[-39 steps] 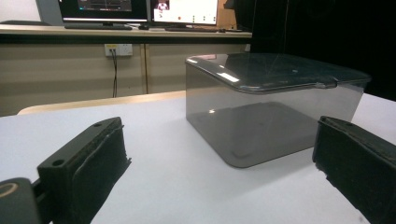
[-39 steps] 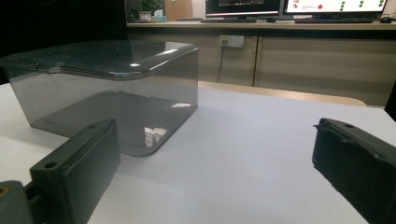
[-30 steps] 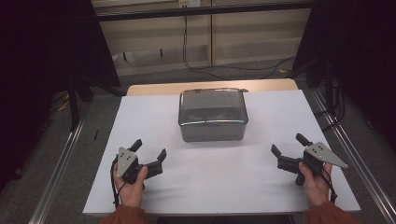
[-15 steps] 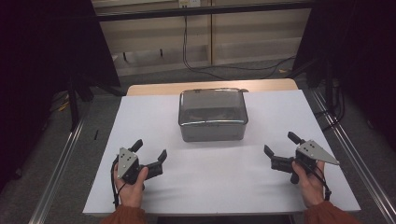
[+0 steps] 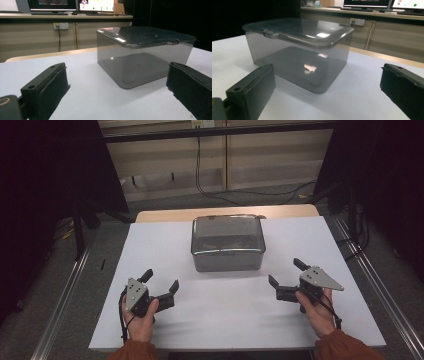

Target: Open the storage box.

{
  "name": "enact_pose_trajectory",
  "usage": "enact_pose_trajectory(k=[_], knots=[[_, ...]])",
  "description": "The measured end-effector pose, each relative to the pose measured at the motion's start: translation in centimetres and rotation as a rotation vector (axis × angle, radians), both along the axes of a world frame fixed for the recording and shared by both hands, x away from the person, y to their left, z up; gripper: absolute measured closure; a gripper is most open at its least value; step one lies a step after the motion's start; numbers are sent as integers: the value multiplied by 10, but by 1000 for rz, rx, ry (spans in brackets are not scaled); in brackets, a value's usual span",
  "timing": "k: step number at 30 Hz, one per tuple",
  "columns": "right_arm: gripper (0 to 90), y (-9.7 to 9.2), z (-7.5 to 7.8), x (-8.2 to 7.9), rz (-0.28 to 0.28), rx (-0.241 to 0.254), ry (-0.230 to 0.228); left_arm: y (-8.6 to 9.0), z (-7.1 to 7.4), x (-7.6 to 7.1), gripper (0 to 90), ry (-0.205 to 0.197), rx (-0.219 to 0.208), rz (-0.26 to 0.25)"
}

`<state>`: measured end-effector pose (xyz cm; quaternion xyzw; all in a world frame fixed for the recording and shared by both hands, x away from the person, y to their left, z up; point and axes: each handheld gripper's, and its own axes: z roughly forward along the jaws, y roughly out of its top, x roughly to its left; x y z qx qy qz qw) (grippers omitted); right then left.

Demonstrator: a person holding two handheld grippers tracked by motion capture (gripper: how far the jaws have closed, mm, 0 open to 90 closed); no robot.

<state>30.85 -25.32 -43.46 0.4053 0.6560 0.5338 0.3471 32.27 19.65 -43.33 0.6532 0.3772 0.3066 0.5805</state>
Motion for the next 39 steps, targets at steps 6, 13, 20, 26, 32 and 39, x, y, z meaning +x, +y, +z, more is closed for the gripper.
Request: enact_pose_trajectory(k=[6,13,20,26,32,39], knots=[[0,16,9,7,46,-9,-17,-1,0,0,32,3,-5,-1],[0,27,24,17,77,-5,-35,-1,-1,1,32,5,-2,2],[7,35,34,27,112,-26,-58,0,-1,1,32,14,6,6],[0,47,37,36,151,-32,-73,-1,-1,1,33,17,4,0],[10,56,40,40,181,-52,-74,-1,-1,1,34,16,11,-5],[29,71,47,48,199,-104,-100,0,-1,1,34,18,10,6]])
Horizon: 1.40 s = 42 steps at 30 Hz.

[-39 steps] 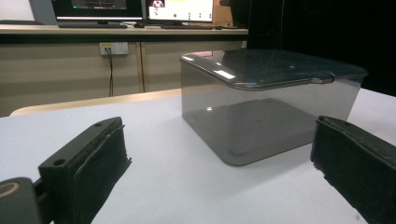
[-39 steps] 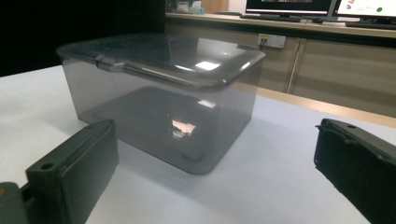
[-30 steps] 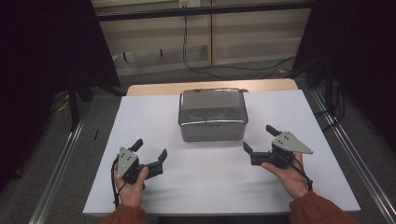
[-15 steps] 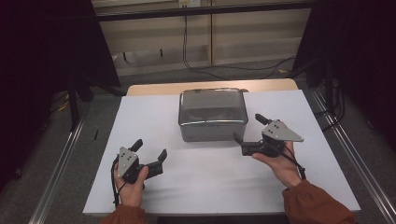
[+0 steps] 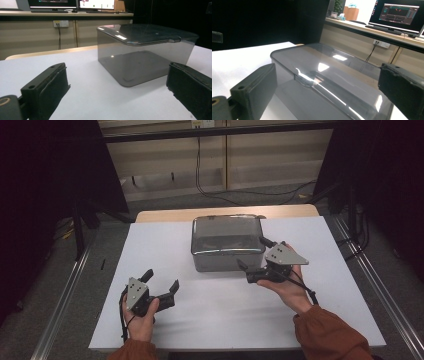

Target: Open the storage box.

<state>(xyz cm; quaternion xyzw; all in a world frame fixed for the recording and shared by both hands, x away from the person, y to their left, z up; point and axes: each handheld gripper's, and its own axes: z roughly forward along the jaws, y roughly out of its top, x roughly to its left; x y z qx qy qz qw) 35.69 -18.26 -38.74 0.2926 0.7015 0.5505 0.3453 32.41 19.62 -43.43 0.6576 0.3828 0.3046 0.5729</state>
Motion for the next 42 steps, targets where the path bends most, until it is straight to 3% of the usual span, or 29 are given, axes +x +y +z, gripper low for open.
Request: enact_pose_trajectory(k=[3,9,10,11,15,16,19,26,28,29,30,35,38,40,41,42], knots=[[38,7,2,2,2,-52,-34,1,0,0,34,-1,1,0],[65,18,3,5,9,-107,-62,1,0,0,34,3,-1,-8],[69,21,3,6,10,-125,-68,1,0,0,34,4,-2,-9],[76,25,2,6,-1,-185,-91,1,0,0,34,4,-7,-6],[100,28,0,6,0,-207,-106,2,0,0,35,8,5,-2],[105,29,-1,7,-2,-237,-122,2,0,0,35,11,11,-2],[126,30,-2,7,-4,-266,-137,1,0,0,35,11,6,-2],[148,39,-3,8,-1,-414,-196,3,0,0,35,18,23,3],[167,41,-4,8,9,-436,-207,3,0,0,35,21,24,4],[190,44,-5,7,12,-489,-233,4,0,0,34,22,26,3],[190,44,-5,7,12,-489,-233,4,0,1,34,23,26,2],[230,54,-10,7,17,-627,-294,4,0,0,34,29,16,2],[244,56,-11,7,16,-660,-304,4,0,1,34,37,20,2],[267,58,-12,8,15,-695,-319,4,0,1,34,36,18,2],[289,60,-14,8,13,-743,-339,5,0,1,34,37,21,2],[289,60,-14,8,13,-743,-339,5,0,1,34,38,21,2]])
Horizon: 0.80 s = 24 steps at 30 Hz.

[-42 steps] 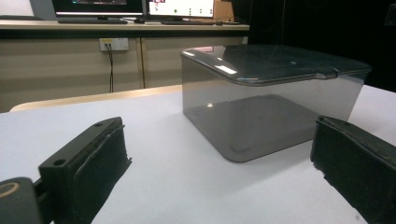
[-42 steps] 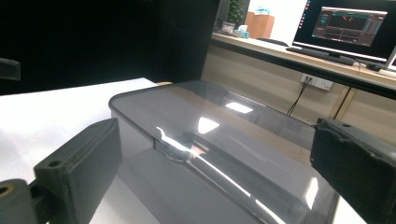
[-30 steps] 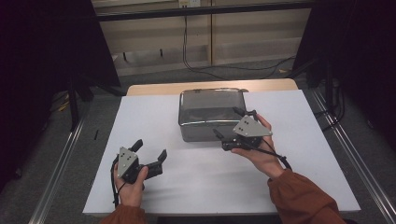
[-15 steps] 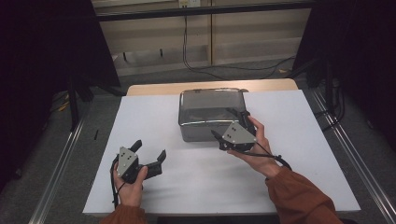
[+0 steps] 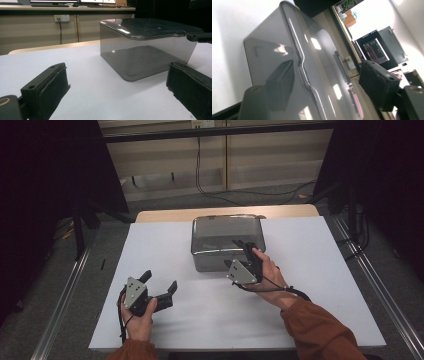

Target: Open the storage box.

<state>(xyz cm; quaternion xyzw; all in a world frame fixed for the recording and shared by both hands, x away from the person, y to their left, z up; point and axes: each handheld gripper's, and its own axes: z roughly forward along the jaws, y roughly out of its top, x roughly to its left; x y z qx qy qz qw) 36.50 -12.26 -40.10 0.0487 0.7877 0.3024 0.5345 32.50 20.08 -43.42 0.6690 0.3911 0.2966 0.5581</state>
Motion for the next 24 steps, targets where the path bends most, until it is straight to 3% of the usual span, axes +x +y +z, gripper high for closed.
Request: enact_pose_trajectory(k=[8,19,20,24], knots=[[401,6,-6,-1,-22,-119,-48,1,0,1,60,13,22,3],[560,12,-16,-3,-32,-242,-70,0,0,1,62,-1,43,21],[610,13,-18,-3,-38,-254,-74,0,0,2,62,1,44,15],[655,14,-18,-3,-35,-253,-81,0,0,3,65,12,27,1]])
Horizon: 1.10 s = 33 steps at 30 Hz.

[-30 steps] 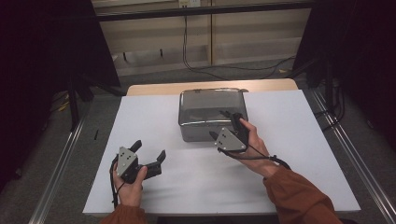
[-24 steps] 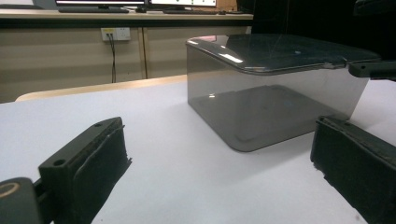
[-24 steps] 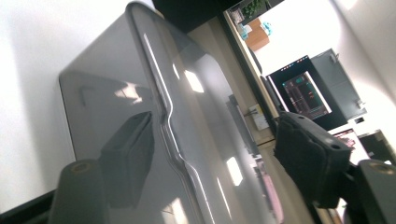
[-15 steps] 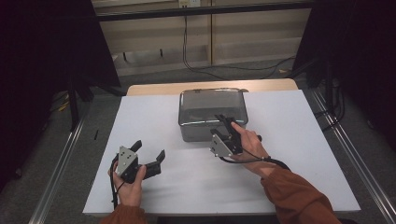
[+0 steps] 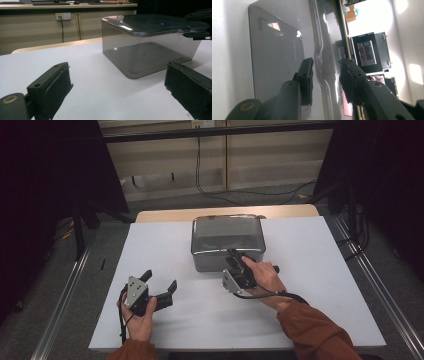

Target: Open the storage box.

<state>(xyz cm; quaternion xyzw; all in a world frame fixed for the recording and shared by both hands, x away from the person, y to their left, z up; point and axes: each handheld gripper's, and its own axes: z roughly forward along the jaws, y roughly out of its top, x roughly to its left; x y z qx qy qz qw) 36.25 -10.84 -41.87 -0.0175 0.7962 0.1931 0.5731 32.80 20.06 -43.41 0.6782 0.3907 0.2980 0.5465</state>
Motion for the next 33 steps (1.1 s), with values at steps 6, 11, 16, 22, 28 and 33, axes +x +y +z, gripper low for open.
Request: enact_pose_trajectory(k=[6,11,16,22,28,33], knots=[[744,1,-3,-1,4,-25,-2,0,0,1,65,17,-2,-2],[757,2,-2,-1,13,-40,-12,-1,0,2,65,21,-10,-16],[765,2,-3,-2,15,-50,-17,-4,4,4,64,-16,-14,-37],[769,2,-2,-2,16,-51,-18,-9,1,6,61,10,-13,-80],[771,1,1,-2,17,-42,-19,-12,4,10,52,12,-8,-84],[771,1,2,-1,18,-35,-17,-16,6,14,52,12,-4,-107]])
